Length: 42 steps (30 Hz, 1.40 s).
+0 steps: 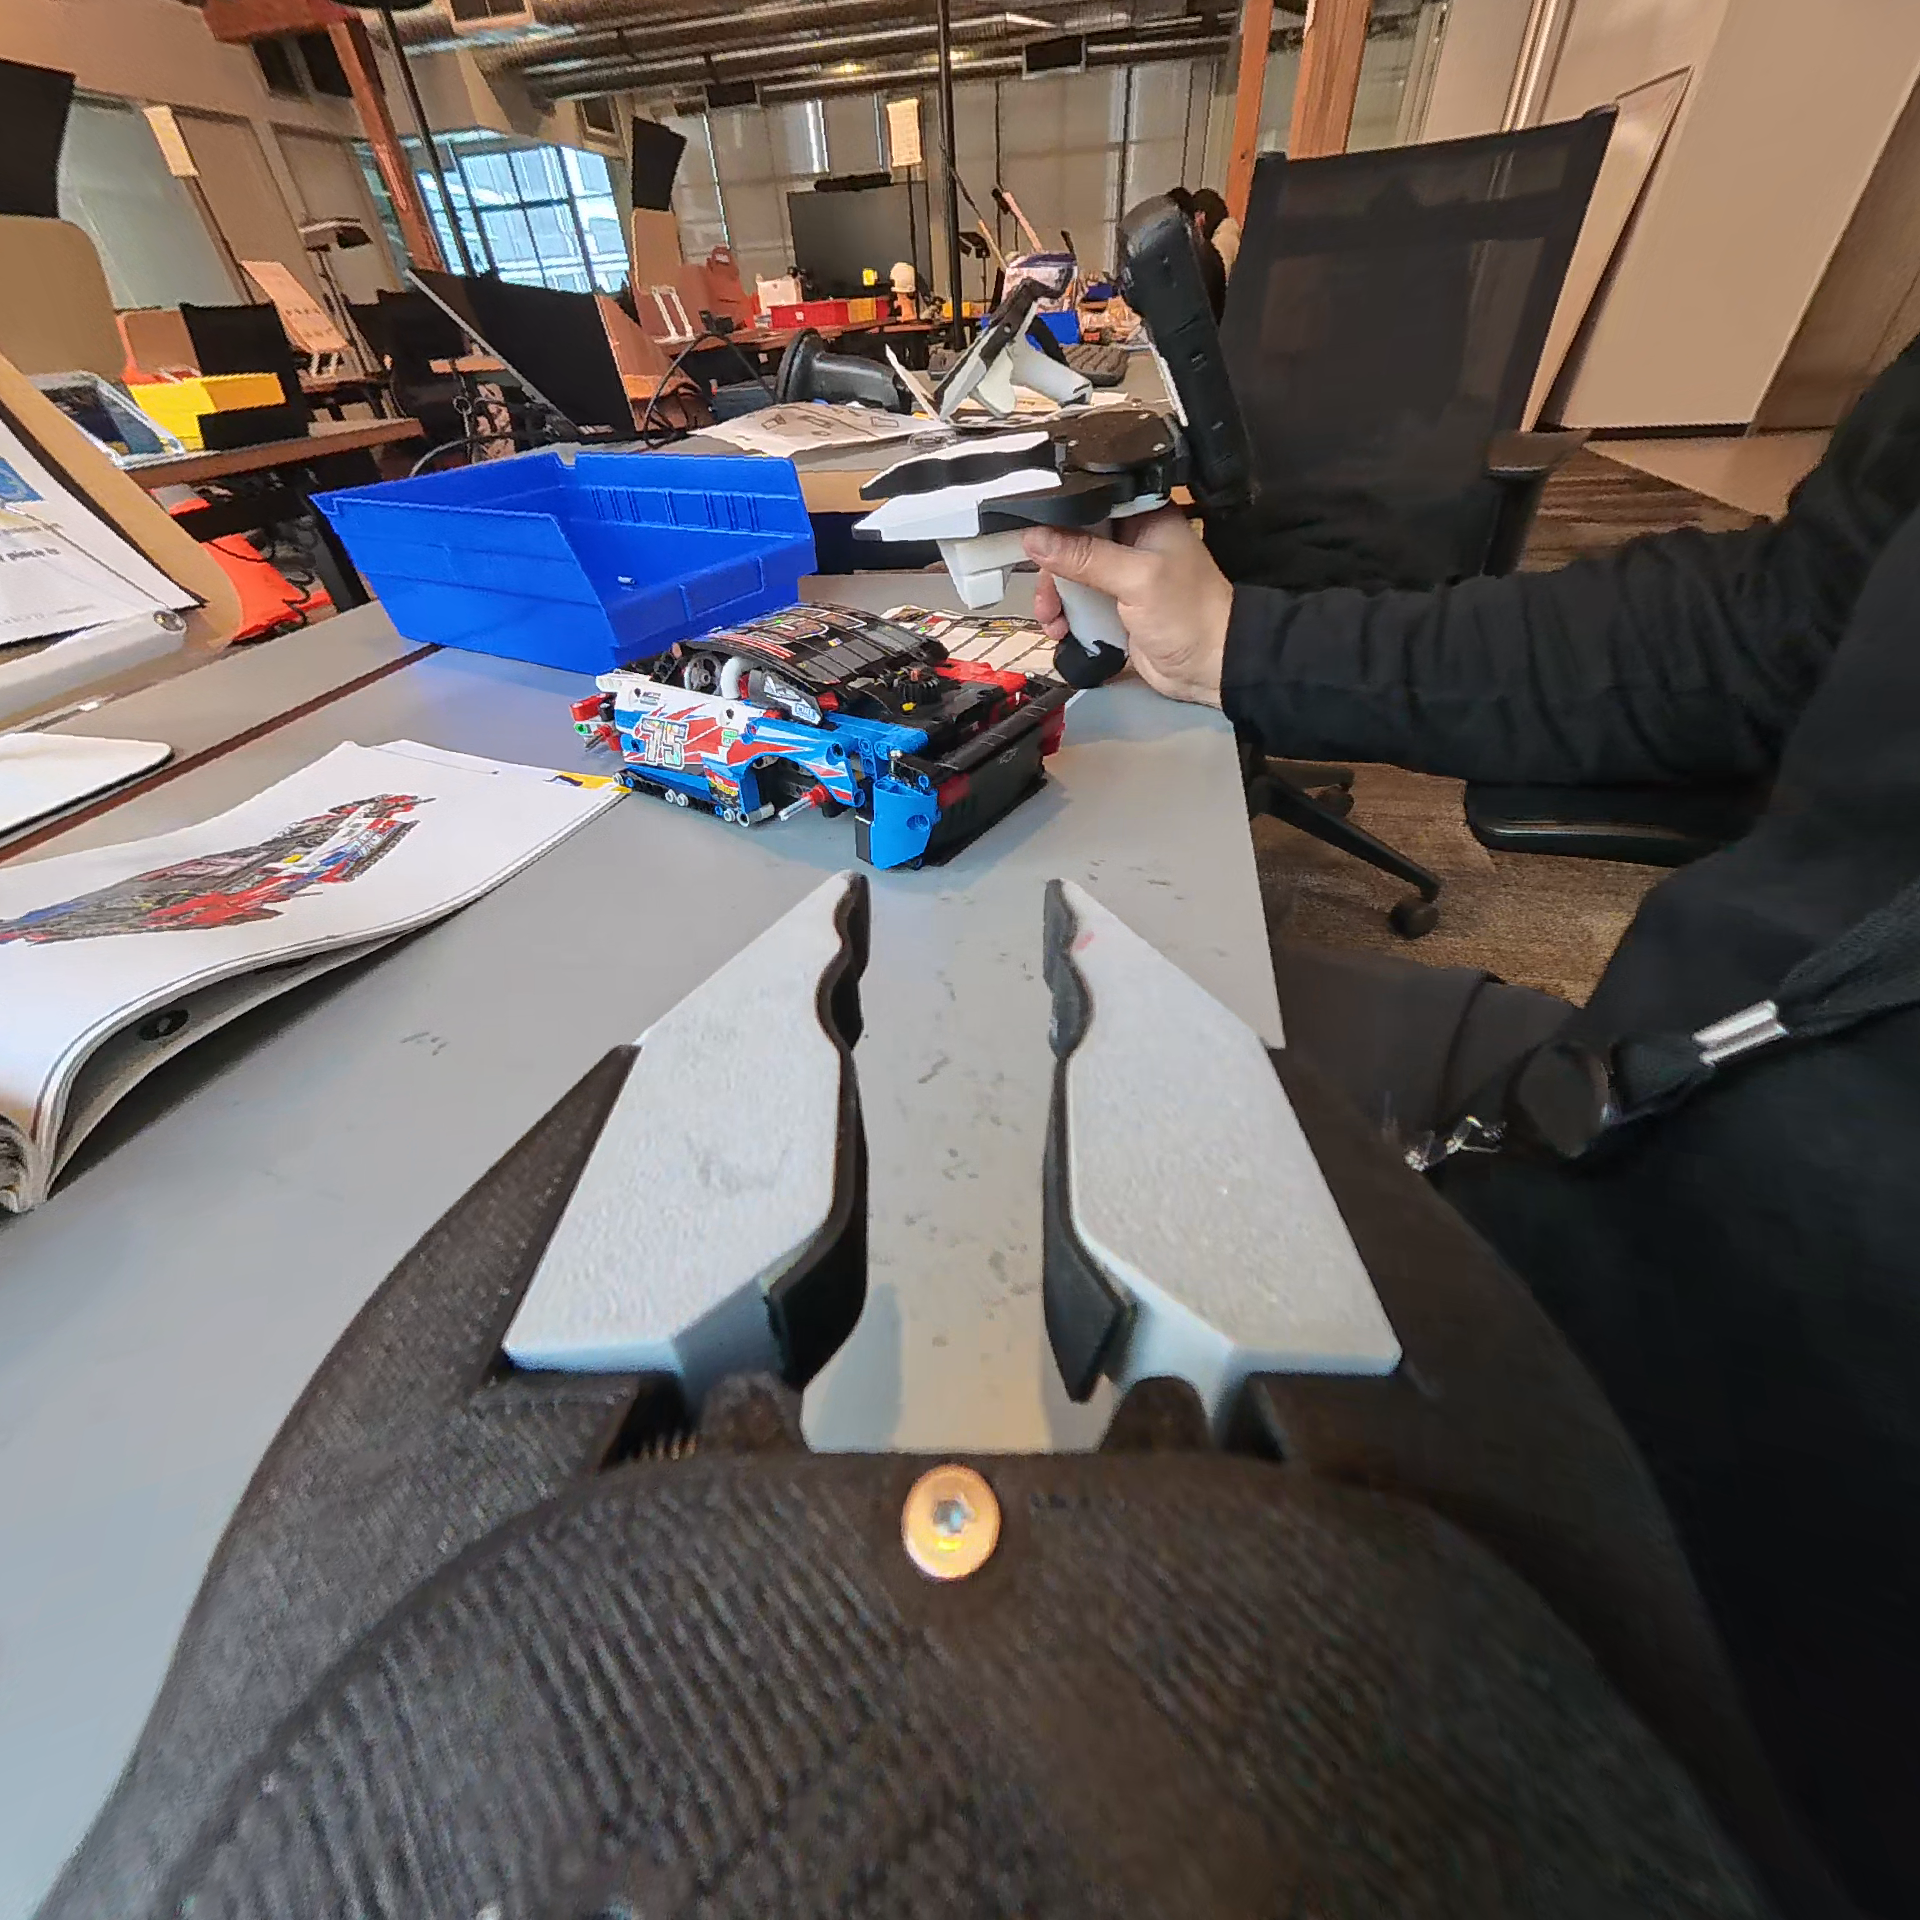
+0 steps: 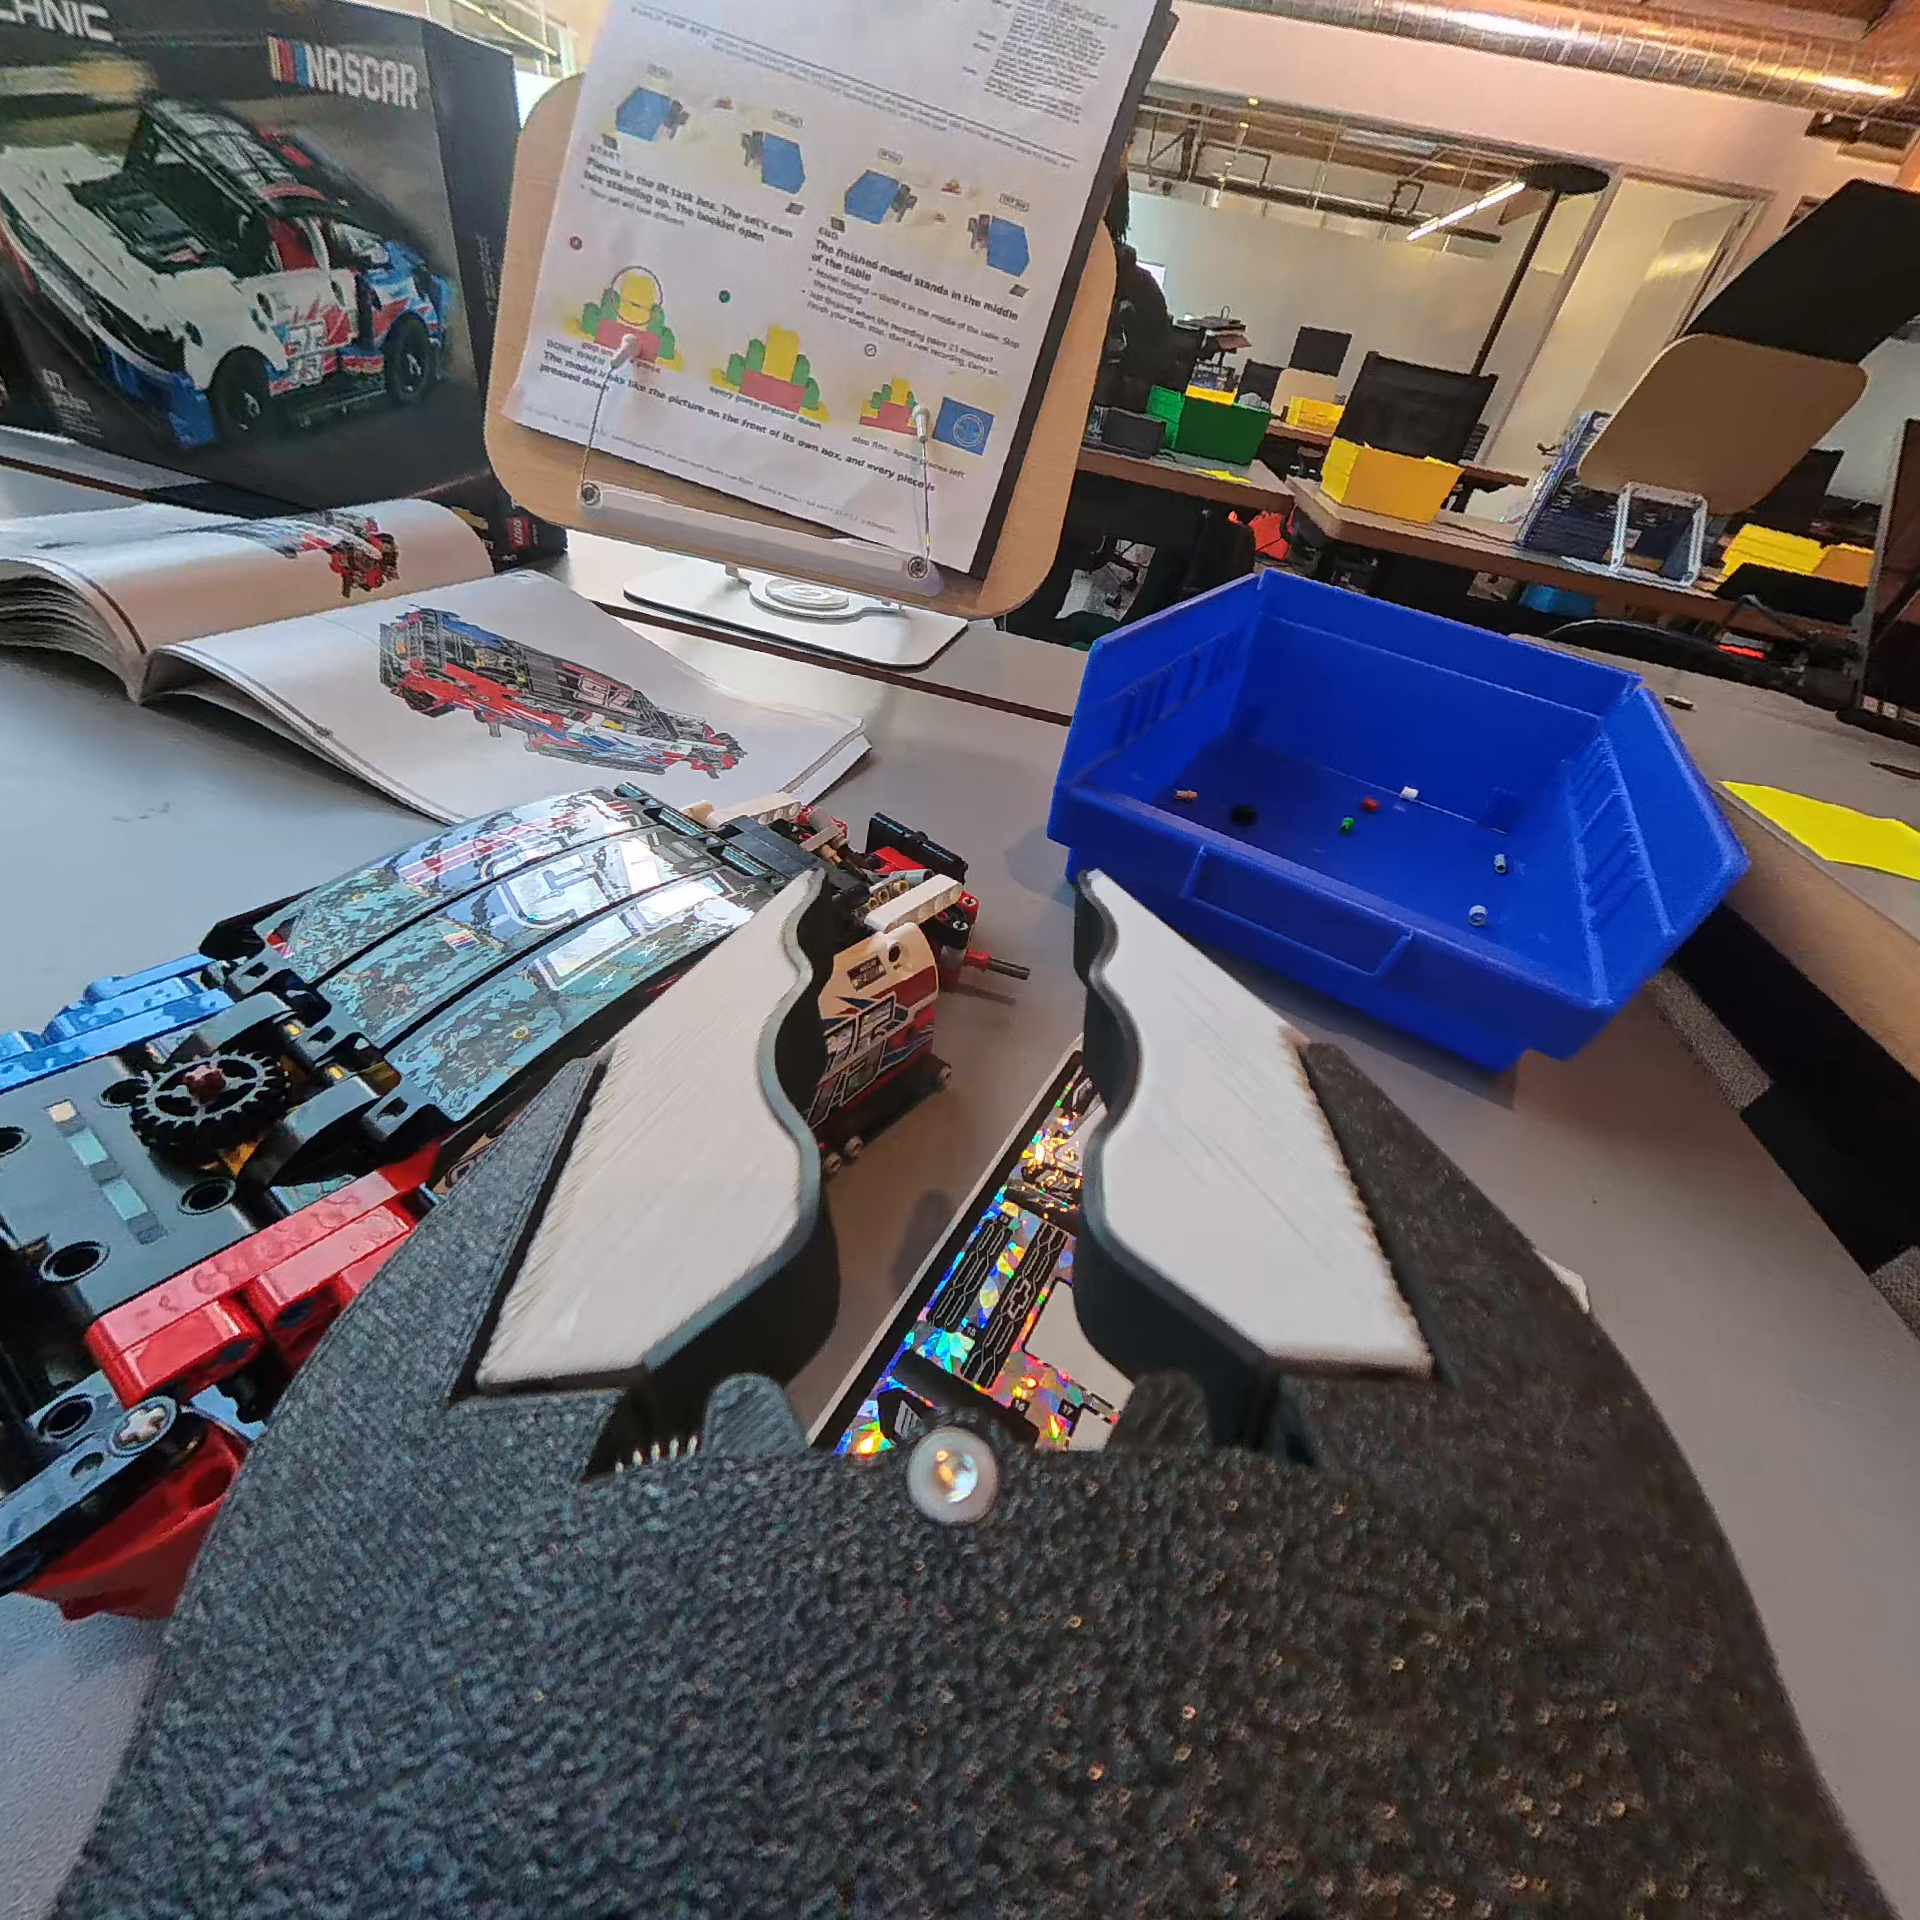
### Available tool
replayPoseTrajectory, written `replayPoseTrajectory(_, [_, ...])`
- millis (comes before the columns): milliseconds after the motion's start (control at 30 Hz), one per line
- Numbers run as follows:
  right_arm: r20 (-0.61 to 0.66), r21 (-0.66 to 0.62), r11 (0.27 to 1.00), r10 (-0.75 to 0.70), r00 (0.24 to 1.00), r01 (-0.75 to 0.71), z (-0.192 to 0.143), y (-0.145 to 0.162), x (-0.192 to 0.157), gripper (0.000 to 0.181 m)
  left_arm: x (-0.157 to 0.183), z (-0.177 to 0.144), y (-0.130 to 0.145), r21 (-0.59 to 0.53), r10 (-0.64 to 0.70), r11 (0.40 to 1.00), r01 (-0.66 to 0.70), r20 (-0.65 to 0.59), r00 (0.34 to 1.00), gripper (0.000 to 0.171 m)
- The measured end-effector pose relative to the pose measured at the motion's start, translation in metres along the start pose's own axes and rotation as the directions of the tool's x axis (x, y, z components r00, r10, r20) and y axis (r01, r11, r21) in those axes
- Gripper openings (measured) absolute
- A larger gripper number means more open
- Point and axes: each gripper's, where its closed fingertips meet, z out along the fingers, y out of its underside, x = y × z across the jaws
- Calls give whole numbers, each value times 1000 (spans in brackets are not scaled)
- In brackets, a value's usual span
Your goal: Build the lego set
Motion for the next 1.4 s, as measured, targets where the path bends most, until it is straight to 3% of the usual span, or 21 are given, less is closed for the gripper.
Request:
replayPoseTrajectory(500, [-6,-57,997,-45,999,44,7,8,-3,41,13,7,3,-17,64,998,-66,-73,995,26])
replayPoseTrajectory(1400, [-17,-117,989,-95,995,92,12,16,-5,35,10,2,-4,31,18,999,-15,-94,995,20])
